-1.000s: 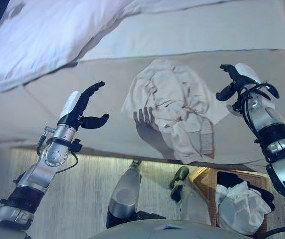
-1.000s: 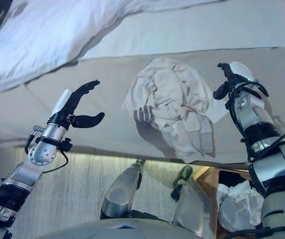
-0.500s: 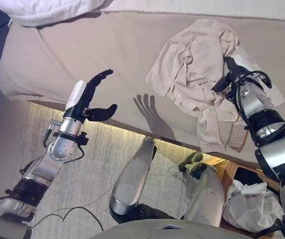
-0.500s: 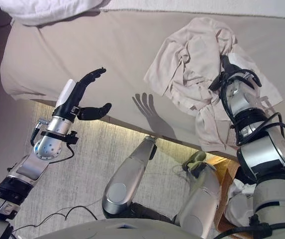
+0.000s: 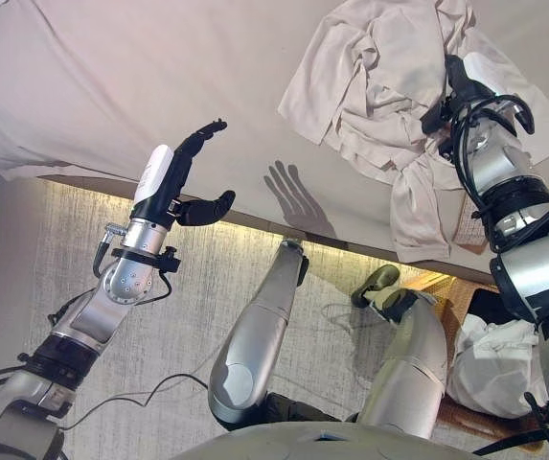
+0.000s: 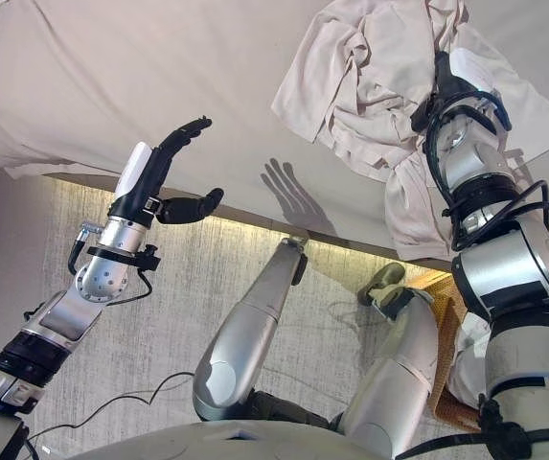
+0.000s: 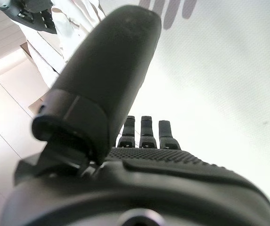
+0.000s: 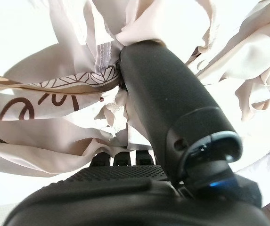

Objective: Pick up the clothes from the bed and place them into the basket

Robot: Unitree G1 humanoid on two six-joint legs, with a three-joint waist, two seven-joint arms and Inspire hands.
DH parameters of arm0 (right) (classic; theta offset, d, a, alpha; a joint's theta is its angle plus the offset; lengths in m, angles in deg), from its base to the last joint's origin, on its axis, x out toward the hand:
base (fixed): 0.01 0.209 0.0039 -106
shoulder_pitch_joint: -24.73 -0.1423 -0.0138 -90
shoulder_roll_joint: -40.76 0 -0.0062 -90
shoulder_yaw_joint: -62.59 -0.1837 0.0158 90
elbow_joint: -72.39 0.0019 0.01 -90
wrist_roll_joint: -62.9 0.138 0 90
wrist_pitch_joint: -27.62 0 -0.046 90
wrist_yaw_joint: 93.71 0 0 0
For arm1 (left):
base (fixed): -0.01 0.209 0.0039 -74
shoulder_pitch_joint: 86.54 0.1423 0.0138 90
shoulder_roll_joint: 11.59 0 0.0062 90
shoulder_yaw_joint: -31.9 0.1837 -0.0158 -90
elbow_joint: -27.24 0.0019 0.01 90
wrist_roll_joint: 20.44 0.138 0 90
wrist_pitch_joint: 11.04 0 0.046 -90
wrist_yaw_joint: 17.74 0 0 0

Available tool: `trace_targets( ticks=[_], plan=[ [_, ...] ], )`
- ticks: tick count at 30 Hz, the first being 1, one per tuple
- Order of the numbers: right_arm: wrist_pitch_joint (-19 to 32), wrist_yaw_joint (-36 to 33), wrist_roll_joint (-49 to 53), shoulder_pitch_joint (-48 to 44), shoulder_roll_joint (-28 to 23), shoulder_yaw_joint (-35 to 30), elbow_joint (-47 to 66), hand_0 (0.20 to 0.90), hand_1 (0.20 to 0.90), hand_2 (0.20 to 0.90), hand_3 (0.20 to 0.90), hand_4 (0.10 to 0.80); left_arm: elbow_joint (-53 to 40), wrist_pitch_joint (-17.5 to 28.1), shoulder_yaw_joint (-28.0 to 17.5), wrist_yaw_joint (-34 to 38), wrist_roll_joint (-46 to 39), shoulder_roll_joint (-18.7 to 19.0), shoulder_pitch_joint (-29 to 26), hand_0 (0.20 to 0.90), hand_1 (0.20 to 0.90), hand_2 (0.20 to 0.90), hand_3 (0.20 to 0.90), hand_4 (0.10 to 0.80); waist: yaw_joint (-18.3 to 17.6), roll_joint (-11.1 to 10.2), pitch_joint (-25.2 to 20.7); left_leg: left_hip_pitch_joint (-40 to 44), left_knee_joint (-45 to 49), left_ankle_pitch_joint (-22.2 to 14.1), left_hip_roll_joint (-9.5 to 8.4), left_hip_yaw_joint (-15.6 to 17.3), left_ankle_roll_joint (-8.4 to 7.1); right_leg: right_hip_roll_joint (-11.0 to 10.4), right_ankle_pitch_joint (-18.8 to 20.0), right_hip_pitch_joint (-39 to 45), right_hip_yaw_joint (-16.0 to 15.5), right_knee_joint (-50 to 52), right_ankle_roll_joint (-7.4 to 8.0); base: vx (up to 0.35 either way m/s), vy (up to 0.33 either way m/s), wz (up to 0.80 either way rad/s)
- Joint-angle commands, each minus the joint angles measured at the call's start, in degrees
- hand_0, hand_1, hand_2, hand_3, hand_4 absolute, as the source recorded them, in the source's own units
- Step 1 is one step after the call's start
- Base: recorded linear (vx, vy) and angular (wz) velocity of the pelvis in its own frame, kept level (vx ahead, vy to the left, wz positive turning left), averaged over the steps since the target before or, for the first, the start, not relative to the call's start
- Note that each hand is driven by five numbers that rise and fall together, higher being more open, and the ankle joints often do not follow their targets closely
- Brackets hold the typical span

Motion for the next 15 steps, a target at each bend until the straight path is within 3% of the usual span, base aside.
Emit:
trace_targets(
  ticks=[1,11,12,15],
  plan=[
    [2.35,2.0,3.15,2.87,0.78,2.17,-1.02,0.3,0.3,0.3,0.2,0.1,-6.93,3.02,-1.99,2.95,-0.07,0.16,-1.57,0.9,0.9,0.9,0.9,0.8,1.12,3.16,-2.37,0.06,3.68,-4.64,-2.22,5.95,5.15,6.08,-3.44,1.85,-0.31,5.5,-2.57,0.0,0.0,0.0],
    [2.67,3.67,4.55,8.38,-0.27,0.43,3.35,0.3,0.3,0.3,0.2,0.1,-5.99,1.87,-4.03,0.9,-0.31,1.72,0.58,0.9,0.9,0.9,0.9,0.8,-0.16,-0.79,-2.37,16.24,-9.12,-1.53,0.98,5.5,3.3,7.09,0.6,18.75,-1.98,-8.29,-1.12,0.057,-0.013,-0.12],
    [2.59,3.8,4.7,8.35,-0.75,-0.04,3.88,0.3,0.3,0.3,0.2,0.1,-5.98,1.54,-4.45,0.47,-0.43,1.81,0.41,0.9,0.9,0.9,0.9,0.8,-0.36,-0.95,-2.37,17.7,-11.58,0.84,1.45,5.46,3.25,7.3,2.68,20.35,-2.67,-10.95,-1.66,0.006,0.005,-0.16],
    [2.32,4.31,5.05,8.8,-2.72,-0.78,5.86,0.3,0.3,0.3,0.2,0.1,-5.28,0.44,-4.6,0.19,-0.82,1.8,-0.42,0.9,0.9,0.9,0.9,0.8,-1.48,-1.62,-2.37,23.57,-14.83,1.53,2.19,5.82,2.77,7.78,3.56,26.3,-2.14,-15.25,-1.42,0.057,-0.001,-0.09]
  ],
)
